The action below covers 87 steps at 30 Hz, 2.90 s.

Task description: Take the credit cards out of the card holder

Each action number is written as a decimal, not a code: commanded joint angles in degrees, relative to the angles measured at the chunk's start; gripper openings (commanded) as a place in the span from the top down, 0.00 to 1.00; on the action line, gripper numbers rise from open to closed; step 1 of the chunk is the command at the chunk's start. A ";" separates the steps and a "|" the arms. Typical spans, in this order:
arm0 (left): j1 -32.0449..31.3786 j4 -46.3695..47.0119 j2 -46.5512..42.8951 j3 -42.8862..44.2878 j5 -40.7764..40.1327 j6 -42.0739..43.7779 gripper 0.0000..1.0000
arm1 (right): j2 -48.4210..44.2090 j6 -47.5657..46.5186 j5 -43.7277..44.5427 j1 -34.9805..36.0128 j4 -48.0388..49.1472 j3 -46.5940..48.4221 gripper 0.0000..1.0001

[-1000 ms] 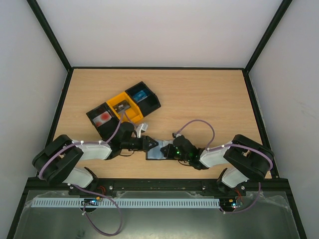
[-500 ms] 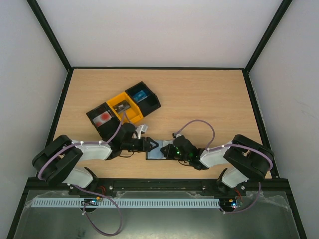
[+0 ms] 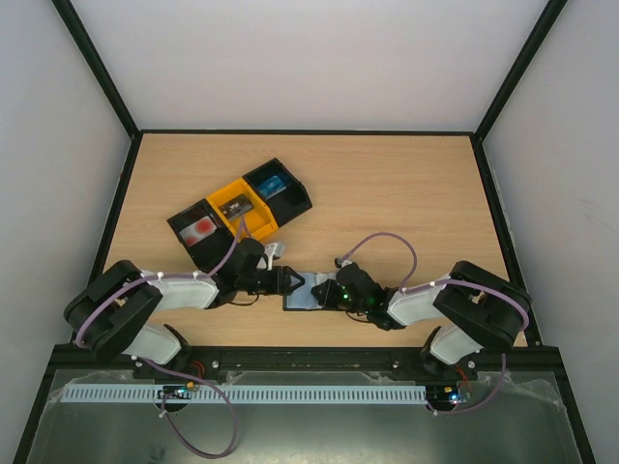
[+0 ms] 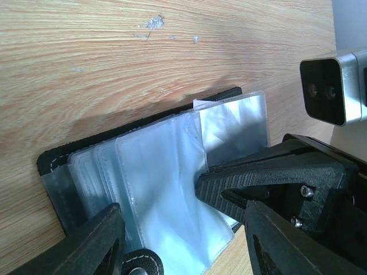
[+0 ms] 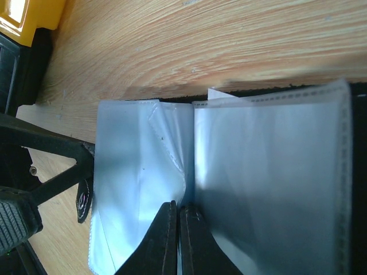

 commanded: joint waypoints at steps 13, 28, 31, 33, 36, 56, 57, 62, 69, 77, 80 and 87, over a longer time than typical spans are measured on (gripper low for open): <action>-2.42 3.67 2.23 1.73 3.78 -2.66 0.56 | 3.88 1.08 -2.45 0.45 -0.79 -2.01 0.96; -2.70 -1.44 1.00 3.90 2.65 -2.12 0.94 | 1.82 1.68 -2.34 0.45 -0.05 -3.04 0.93; -2.65 -8.00 -0.80 5.33 -3.06 0.55 0.77 | 1.33 1.39 -1.99 0.51 -0.77 -2.95 0.94; -2.20 -10.23 -1.65 5.38 -5.69 1.45 0.63 | 1.41 1.41 -1.97 0.50 -0.80 -3.06 0.95; -1.28 -11.53 -2.01 5.00 -6.94 2.13 0.52 | 1.71 1.38 -2.08 0.50 -0.61 -3.08 0.95; -0.06 -8.75 0.65 4.44 -4.31 2.12 0.48 | 2.27 1.46 -2.28 0.51 -0.45 -2.82 0.95; -0.06 -8.85 0.50 4.50 -4.30 2.04 0.48 | 2.29 1.46 -2.28 0.48 -0.42 -2.78 0.95; -0.06 -10.46 -1.41 5.09 -4.44 1.76 0.47 | 2.15 1.41 -2.29 0.52 -0.42 -2.99 0.95; -0.05 -9.71 -2.56 4.92 -4.10 1.20 0.46 | 2.26 1.32 -2.38 0.52 -0.28 -2.96 0.95; -0.06 -5.94 0.17 4.04 -1.21 0.84 0.45 | 2.27 1.28 -2.43 0.44 -0.27 -3.13 0.95; -0.01 -6.32 1.22 3.98 -2.41 1.17 0.45 | 2.14 1.37 -2.42 0.44 -0.27 -3.25 0.95; -0.03 -6.04 2.95 3.47 -3.06 1.07 0.45 | 2.15 1.28 -2.27 0.50 -0.36 -3.26 0.95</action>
